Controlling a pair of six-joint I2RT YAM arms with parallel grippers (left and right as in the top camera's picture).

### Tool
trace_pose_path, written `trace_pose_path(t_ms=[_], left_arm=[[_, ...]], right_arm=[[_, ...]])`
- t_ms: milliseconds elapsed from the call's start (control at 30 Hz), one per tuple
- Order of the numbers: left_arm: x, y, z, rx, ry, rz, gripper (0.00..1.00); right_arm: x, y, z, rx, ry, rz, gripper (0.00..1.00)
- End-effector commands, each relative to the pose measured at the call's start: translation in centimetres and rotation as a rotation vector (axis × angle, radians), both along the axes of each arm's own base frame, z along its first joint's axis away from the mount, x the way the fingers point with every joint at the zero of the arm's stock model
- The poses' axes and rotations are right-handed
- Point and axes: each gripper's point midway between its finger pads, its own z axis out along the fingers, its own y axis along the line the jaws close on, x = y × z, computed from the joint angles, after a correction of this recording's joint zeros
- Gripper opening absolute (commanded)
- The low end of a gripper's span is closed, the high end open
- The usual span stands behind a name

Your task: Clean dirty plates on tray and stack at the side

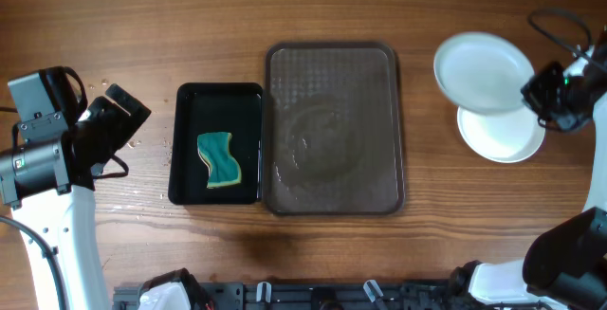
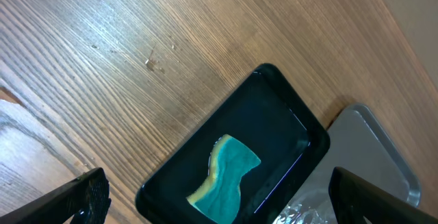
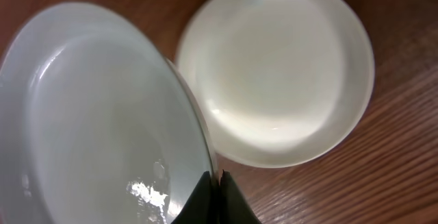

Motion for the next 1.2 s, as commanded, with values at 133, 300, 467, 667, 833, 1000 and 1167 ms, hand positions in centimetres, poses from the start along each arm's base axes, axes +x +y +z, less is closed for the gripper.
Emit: trace_pose_path(t_ms=[133, 300, 467, 667, 833, 1000, 1167], left_arm=[[0.1, -0.1, 0.6, -0.006, -0.023, -0.004, 1.00], [0.1, -0.1, 0.6, -0.006, -0.023, -0.004, 1.00], [0.1, -0.1, 0.6, -0.006, -0.023, -0.004, 1.00], [0.1, -0.1, 0.6, -0.006, -0.023, -0.004, 1.00], [0.1, -0.1, 0.6, -0.006, -0.023, -0.004, 1.00], [0.1, -0.1, 0.6, -0.006, -0.023, -0.004, 1.00], [0.1, -0.1, 0.6, -0.006, -0.023, -0.004, 1.00]], right_arm=[[-4.3, -3.1, -7.0, -0.052, 0.139, -0.156, 0.14], [-2.9, -1.4, -3.9, 0.013, 0.033, -0.091, 0.45], [-0.9, 6.1, 4.7, 0.204, -0.317, 0.197, 0.56], [-6.2, 17.6, 13.3, 0.157, -0.575, 0.664, 0.56], [-12.5, 24.4, 16.5, 0.182, -0.672, 0.906, 1.00], [-14.5, 25.3, 17.5, 0.272, -0.662, 0.838, 1.00], [-13.7, 24.1, 16.9, 0.137, -0.679, 0.861, 1.00]])
